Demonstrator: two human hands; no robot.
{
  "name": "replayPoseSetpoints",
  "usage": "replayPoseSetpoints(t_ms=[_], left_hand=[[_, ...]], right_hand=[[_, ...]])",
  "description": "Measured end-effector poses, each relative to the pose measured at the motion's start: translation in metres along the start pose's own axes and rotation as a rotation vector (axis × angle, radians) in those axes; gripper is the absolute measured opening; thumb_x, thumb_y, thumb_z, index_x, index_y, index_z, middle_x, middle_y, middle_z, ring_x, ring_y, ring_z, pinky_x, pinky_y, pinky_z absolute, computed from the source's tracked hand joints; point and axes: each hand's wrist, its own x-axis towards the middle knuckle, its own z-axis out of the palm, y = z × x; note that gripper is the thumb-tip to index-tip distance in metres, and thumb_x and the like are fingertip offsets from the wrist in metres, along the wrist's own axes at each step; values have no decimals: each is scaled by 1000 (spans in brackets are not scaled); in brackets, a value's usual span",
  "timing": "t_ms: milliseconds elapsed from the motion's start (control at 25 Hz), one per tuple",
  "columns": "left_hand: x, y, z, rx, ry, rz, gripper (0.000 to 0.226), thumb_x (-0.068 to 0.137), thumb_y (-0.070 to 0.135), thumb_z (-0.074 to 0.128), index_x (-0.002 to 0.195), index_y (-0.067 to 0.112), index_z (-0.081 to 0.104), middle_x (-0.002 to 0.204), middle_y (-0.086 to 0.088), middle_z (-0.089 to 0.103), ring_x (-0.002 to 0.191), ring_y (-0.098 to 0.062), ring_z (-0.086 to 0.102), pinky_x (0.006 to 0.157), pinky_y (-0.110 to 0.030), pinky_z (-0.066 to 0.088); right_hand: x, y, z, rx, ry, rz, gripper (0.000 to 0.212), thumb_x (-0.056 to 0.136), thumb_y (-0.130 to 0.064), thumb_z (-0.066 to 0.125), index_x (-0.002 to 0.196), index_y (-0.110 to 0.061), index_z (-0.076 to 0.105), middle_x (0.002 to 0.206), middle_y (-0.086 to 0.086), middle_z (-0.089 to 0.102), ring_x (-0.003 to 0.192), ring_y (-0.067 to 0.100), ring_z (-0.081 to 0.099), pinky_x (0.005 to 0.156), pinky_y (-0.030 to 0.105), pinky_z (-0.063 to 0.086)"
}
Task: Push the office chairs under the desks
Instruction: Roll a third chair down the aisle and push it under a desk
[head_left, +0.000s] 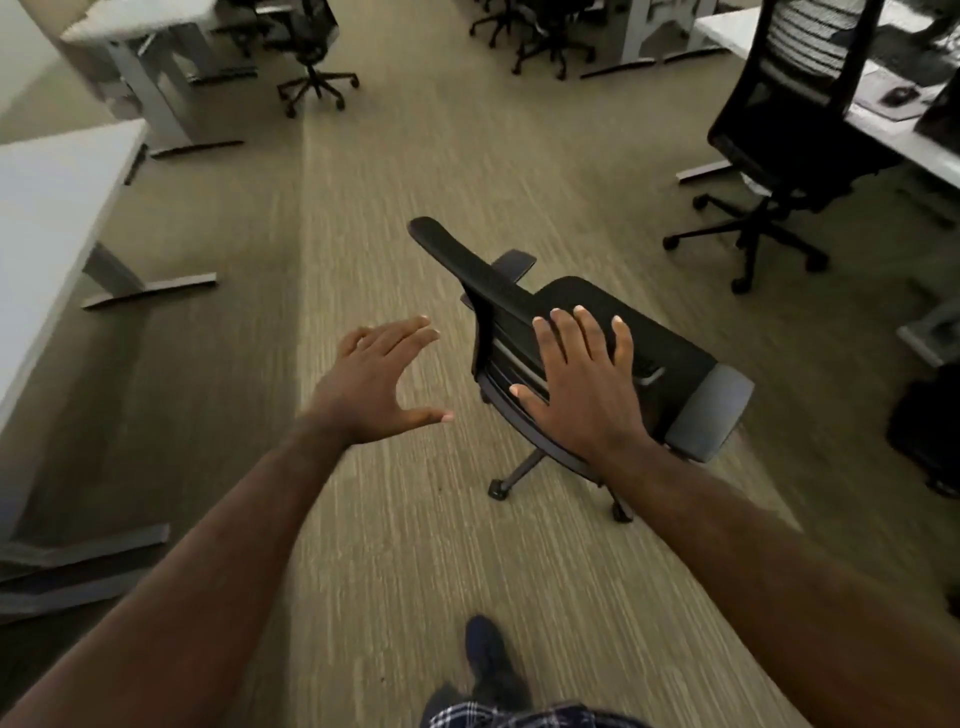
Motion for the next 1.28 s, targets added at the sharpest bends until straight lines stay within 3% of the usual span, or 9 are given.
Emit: replayPoseSetpoints(t_ms=[160,320,480,600,800,960,1280], left_hand=[[67,-28,8,48,-10,99,108,70,72,70,153,19,26,162,-3,23,146,-21,22,117,-47,14],[121,-51,21,45,-78,160,111,69,73,67,155,17,23,162,-2,21,149,-20,15,120,-46,6],[158,-60,29,37,-124,225,109,70,83,48,153,15,29,160,-3,27,149,-18,15,121,-42,3],[180,-62,33,22,-139,254,104,73,83,43,150,14,33,156,-4,35,147,-19,22,121,-42,5],[200,-65,37,50,-136,285,97,74,82,40,142,13,44,145,-7,49,138,-24,36,119,-44,17],[205,-70,35,18,-118,240,104,62,88,47,135,14,53,136,-8,57,129,-27,47,112,-46,31],[194,-67,38,-35,-63,235,95,60,89,52,115,13,62,110,-5,65,106,-26,56,96,-42,43]], right_hand=[[22,3,17,47,-98,207,89,90,-70,37,155,-15,12,161,16,18,143,36,27,115,58,20],[29,7,29,-24,-121,315,89,90,-75,27,152,-12,23,155,18,31,135,37,38,109,54,31],[36,15,31,5,-70,454,87,88,-80,24,130,-9,52,122,14,62,108,34,58,93,48,43],[37,25,27,-6,-70,508,85,84,-86,22,100,-12,60,94,9,66,87,30,62,78,42,48],[37,32,27,-19,-73,504,87,80,-91,19,88,-12,58,86,8,65,80,28,62,72,40,50],[33,36,26,-6,-56,476,85,80,-90,22,84,-12,56,81,9,64,76,28,62,70,40,49],[31,51,24,-52,-30,425,89,71,-97,25,84,-16,59,79,3,64,74,23,62,64,32,37]])
